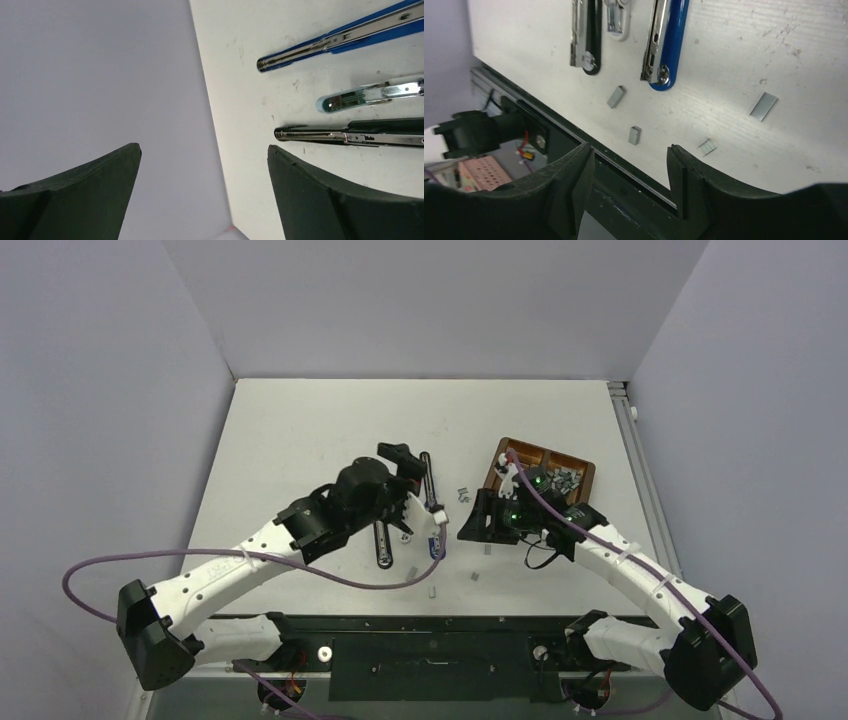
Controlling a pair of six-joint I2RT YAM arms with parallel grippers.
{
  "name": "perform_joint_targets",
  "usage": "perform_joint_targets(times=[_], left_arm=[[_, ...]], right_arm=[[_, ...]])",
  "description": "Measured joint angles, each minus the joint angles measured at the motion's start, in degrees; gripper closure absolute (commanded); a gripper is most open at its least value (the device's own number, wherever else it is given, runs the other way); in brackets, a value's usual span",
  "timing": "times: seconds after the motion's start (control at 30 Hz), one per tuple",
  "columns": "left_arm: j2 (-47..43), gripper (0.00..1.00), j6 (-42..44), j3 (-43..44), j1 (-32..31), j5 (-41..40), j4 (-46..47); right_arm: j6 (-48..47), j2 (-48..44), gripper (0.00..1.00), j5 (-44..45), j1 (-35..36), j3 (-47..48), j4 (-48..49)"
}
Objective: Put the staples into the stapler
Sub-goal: Pick up the staple from the center of the board.
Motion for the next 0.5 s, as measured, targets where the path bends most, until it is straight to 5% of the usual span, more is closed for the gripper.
perform_joint_targets(times=[0.23, 0.5], left_arm=[[-2.1, 0.04, -23.4, 1.4, 13.6, -1.6, 2.1], [-5.0, 0.04, -38.7, 1.3, 15.8, 2.4, -2.6]], right_arm=[[-0.4, 2.5, 0.5, 13.8, 11.2, 0.7, -5.8], [1.0, 2.8, 0.42, 23.6, 21.2, -2.4, -9.2]])
